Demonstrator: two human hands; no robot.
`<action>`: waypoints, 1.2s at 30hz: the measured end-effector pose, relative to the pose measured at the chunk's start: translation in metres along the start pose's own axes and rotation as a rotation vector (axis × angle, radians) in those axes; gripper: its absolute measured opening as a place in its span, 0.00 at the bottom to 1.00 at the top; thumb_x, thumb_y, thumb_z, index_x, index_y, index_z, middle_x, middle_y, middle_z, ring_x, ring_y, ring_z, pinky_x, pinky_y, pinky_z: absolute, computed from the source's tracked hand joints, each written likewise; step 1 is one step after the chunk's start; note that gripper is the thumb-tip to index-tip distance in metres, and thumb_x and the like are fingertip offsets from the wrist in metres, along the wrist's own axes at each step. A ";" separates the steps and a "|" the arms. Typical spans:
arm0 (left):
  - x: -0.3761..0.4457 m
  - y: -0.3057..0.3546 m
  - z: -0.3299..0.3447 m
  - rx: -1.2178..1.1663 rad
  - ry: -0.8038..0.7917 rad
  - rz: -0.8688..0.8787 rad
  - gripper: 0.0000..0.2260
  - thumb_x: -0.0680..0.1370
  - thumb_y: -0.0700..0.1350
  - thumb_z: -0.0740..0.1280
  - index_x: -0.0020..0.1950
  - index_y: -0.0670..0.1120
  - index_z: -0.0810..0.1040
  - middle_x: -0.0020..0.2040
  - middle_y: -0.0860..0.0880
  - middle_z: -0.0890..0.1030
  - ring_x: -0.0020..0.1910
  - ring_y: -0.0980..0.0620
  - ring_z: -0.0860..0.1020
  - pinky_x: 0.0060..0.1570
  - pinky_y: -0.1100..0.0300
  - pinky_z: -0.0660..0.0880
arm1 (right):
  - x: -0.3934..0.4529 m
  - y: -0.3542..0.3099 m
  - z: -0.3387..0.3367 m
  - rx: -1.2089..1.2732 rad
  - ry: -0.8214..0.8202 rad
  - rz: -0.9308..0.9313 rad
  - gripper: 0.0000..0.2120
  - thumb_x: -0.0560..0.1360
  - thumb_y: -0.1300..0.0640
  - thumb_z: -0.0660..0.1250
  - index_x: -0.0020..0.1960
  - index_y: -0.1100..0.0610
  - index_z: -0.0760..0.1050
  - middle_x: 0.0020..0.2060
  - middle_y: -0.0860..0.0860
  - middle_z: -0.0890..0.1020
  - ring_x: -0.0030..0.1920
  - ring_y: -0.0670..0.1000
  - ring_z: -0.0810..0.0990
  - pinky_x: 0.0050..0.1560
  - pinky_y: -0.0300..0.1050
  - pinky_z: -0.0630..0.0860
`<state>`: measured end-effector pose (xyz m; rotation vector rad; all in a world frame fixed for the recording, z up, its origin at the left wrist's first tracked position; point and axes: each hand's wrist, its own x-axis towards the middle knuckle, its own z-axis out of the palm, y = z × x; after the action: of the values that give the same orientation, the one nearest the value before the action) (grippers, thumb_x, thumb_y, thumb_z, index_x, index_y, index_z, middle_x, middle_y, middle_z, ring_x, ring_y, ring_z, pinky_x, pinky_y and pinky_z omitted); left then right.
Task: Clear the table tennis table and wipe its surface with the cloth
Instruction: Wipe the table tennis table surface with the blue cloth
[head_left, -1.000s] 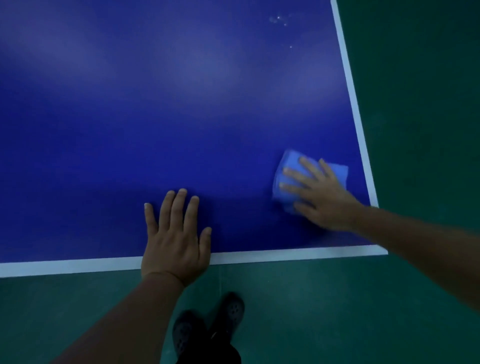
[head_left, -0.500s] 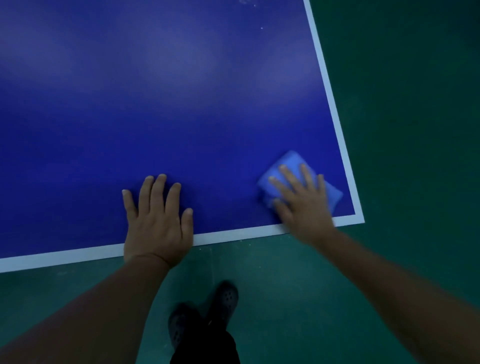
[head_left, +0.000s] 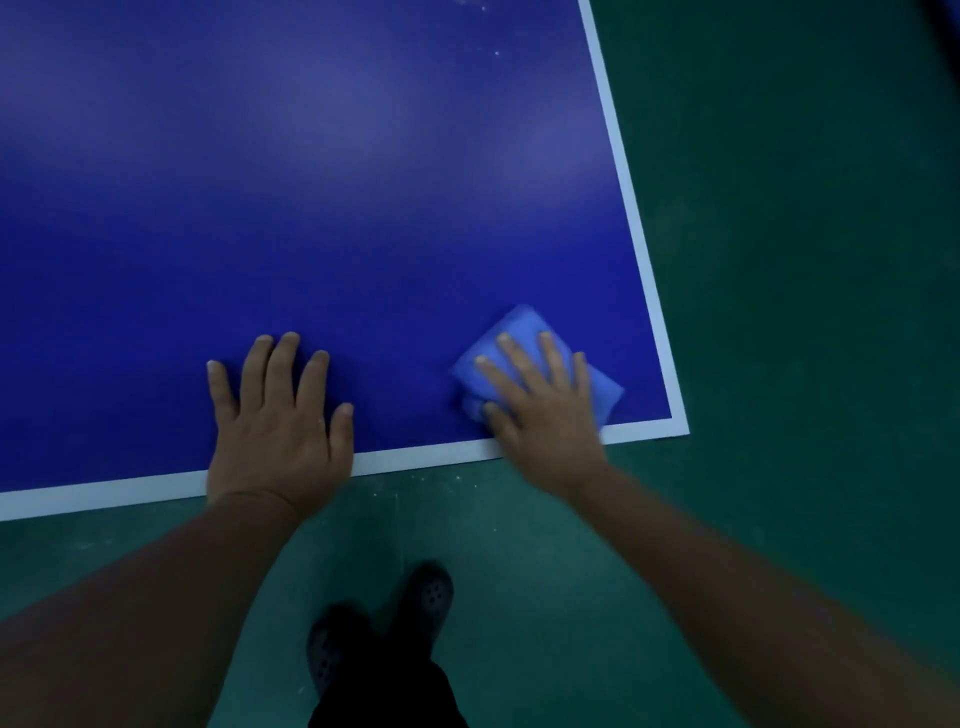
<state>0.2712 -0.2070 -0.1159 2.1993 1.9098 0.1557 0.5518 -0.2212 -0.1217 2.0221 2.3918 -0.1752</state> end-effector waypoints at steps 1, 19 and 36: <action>0.000 0.000 0.000 0.006 -0.006 0.001 0.29 0.79 0.57 0.50 0.73 0.40 0.68 0.75 0.38 0.63 0.77 0.38 0.55 0.74 0.32 0.46 | -0.002 0.028 -0.003 -0.011 -0.012 0.061 0.25 0.81 0.39 0.49 0.77 0.42 0.62 0.78 0.47 0.63 0.79 0.61 0.55 0.74 0.71 0.52; 0.048 0.098 -0.001 -0.175 0.228 -0.171 0.23 0.75 0.52 0.57 0.65 0.42 0.76 0.71 0.39 0.70 0.73 0.39 0.65 0.75 0.37 0.50 | 0.123 0.139 -0.035 0.038 -0.088 0.046 0.29 0.80 0.36 0.43 0.78 0.41 0.61 0.79 0.43 0.57 0.80 0.54 0.46 0.77 0.61 0.43; 0.140 0.188 0.041 -0.033 0.125 -0.646 0.28 0.81 0.56 0.50 0.78 0.47 0.64 0.79 0.42 0.60 0.80 0.43 0.51 0.76 0.41 0.42 | 0.244 0.124 -0.036 -0.033 -0.081 -0.729 0.25 0.82 0.40 0.49 0.78 0.43 0.61 0.79 0.47 0.59 0.80 0.58 0.52 0.76 0.68 0.49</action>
<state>0.4825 -0.0971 -0.1198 1.4753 2.5478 0.2112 0.6353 0.0422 -0.1150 1.0149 2.9180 -0.2049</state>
